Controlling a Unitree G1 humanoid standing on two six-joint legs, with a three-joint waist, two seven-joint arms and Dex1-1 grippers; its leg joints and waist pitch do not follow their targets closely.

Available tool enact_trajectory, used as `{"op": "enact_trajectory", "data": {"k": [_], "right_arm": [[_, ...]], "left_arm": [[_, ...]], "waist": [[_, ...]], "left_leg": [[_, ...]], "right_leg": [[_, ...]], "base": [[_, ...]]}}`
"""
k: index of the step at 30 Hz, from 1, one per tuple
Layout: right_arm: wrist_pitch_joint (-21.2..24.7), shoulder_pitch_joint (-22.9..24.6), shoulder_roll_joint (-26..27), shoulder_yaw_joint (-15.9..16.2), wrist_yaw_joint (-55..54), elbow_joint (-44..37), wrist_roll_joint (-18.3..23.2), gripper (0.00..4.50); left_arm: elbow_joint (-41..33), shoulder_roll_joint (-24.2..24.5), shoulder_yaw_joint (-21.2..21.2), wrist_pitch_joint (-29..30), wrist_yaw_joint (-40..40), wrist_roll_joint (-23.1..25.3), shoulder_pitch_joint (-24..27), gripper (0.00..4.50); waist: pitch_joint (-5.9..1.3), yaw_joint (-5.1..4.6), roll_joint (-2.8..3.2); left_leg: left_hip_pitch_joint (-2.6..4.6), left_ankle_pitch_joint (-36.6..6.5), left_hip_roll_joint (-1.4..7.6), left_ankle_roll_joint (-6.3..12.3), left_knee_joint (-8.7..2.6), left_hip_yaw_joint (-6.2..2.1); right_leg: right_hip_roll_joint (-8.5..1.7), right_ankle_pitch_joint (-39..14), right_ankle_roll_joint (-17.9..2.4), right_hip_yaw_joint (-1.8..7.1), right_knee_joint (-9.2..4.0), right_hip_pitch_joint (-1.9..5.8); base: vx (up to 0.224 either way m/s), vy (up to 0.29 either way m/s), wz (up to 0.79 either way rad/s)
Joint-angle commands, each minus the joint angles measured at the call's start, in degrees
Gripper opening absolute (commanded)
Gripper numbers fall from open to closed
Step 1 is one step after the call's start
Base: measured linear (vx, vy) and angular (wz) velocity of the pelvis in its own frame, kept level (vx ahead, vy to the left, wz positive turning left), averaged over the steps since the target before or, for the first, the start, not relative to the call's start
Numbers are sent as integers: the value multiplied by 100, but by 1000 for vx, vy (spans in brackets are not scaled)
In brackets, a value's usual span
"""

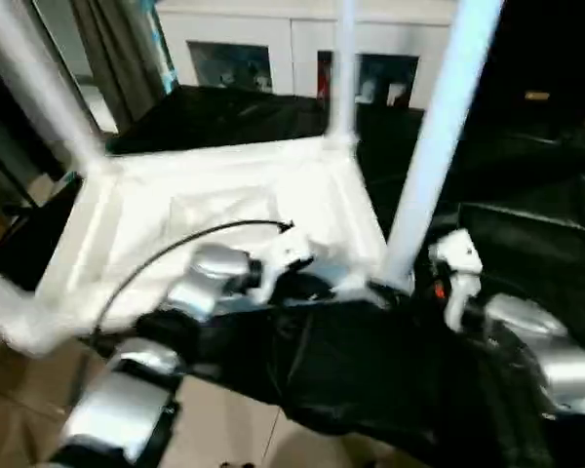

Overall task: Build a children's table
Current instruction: Rotate leg to tighten

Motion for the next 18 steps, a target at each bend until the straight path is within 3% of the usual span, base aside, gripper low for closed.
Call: {"op": "enact_trajectory", "data": {"k": [1, 4, 8, 13, 18], "right_arm": [[145, 117, -79, 457, 617, -142, 138, 385], [129, 184, -468, 479, 1101, -245, 151, 385], [109, 188, -685, 484, 1367, -266, 206, 385], [179, 171, -679, 515, 1453, -312, 270, 332], [216, 220, -490, 512, 1241, -284, 262, 297]], "left_arm": [[-158, -56, -265, -146, -564, -127, 90, 0], [-229, 174, -284, -159, -968, -154, 117, 0], [-346, 377, -299, -107, -1353, -229, 160, 0], [-373, 428, -294, -113, -1465, -254, 169, 0], [-364, 332, -262, -114, -1239, -276, 172, 0]], "waist": [[-358, 51, -78], [-380, 131, -90], [-369, 159, -84], [-316, 151, -92], [-309, 143, -98]], "left_leg": [[62, -432, 204, 963, -252, -49], [86, -163, 196, 1165, -189, -35], [84, -173, 203, 1252, -184, -35], [106, -756, 233, 899, -256, -30], [103, -958, 228, 716, -274, -32]], "right_leg": [[-121, 258, -1721, 37, -182, 262], [-121, 1007, -1895, 28, -96, 268], [-145, 904, -1916, 6, -96, 277], [-151, -116, -1852, 3, -178, 266], [-156, -344, -1779, 13, -196, 261]], "base": [[63, -5, -2], [41, 0, 0], [0, 0, 0], [0, 0, 0], [0, 0, 0]]}}
